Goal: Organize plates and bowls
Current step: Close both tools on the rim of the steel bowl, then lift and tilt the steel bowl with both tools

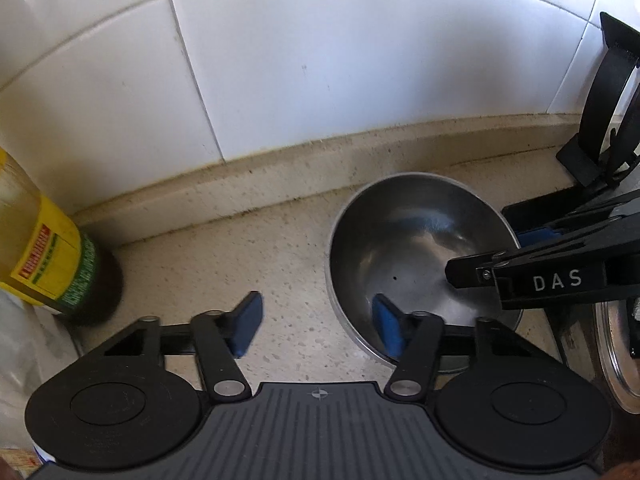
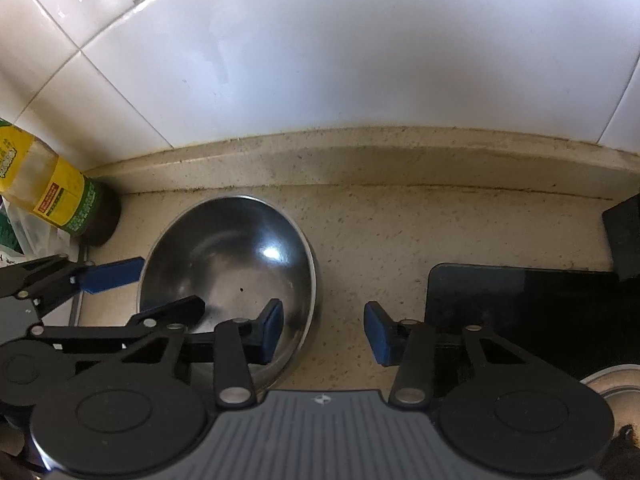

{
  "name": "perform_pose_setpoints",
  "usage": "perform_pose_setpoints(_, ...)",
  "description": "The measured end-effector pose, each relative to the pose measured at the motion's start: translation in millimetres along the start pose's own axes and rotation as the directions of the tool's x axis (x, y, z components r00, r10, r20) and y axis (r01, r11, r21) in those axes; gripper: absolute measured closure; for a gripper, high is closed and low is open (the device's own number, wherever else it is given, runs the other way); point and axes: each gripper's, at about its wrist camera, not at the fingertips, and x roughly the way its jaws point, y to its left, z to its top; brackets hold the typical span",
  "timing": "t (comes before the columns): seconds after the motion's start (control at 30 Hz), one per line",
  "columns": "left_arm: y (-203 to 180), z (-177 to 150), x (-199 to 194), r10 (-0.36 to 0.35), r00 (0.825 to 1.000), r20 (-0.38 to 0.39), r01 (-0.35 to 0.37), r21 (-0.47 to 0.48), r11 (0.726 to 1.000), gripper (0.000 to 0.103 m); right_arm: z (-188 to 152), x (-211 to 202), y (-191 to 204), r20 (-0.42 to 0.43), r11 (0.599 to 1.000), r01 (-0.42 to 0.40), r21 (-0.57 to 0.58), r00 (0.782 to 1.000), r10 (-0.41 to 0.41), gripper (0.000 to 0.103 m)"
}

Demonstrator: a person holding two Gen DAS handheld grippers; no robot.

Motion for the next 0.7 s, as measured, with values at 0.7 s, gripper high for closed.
perform_pose_setpoints(0.7, -8.8, -0.7, 1.5, -0.054, 0.999, 0.004, 0.054, 0.050, 0.997, 0.067, 0.0, -2.5, 2.3, -0.029, 0.998, -0.060, 0.012, 0.998, 0.060, 0.065)
